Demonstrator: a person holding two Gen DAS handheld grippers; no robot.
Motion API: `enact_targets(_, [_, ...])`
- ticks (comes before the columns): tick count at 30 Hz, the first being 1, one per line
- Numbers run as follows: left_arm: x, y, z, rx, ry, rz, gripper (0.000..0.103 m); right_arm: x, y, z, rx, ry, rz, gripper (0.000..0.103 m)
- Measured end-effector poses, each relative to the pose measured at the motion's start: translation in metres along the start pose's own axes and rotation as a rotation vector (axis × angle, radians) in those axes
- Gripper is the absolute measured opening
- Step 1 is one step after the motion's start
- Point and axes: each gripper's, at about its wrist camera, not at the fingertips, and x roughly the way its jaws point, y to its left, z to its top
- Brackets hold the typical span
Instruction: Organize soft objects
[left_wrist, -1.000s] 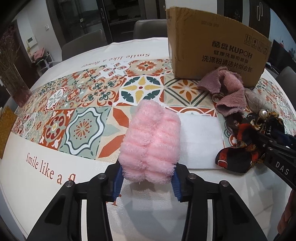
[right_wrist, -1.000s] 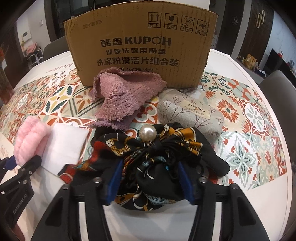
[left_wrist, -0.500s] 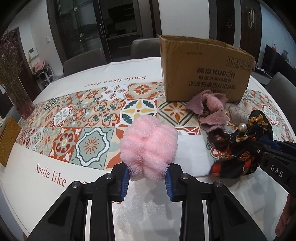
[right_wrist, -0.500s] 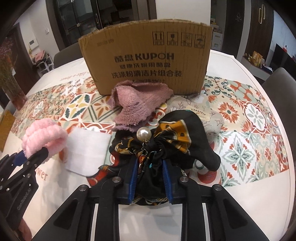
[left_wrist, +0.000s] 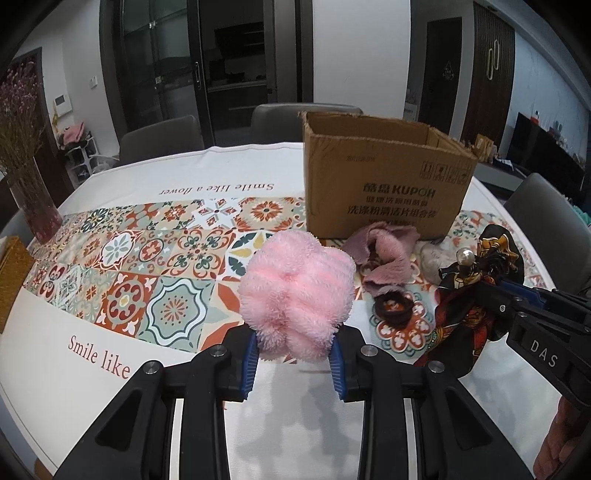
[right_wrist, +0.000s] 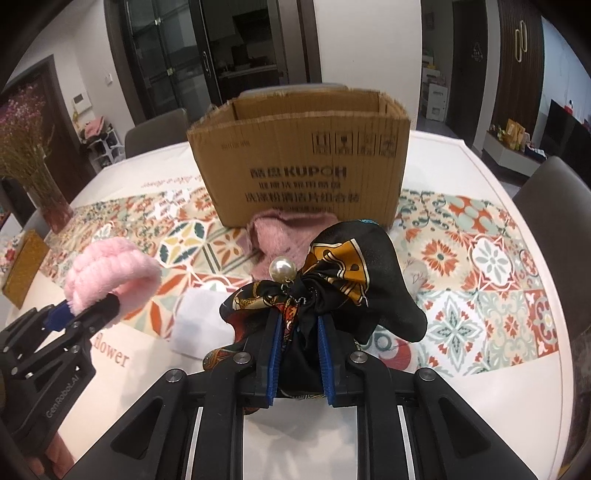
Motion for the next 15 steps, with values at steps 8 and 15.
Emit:
enact_targets(8, [-0.020,-0.009,0.020,-0.010,-0.054,-0.041,0.032,-0.033,-0.002,0.014,-0.001,-0.075,0.014,0.020])
enact_targets(15, [-0.033,-0.017,0.037,-0.007,-0.091,-0.069,0.032,-0.054,-0.006,0.027,0.006,-0.136,0.020,0.020])
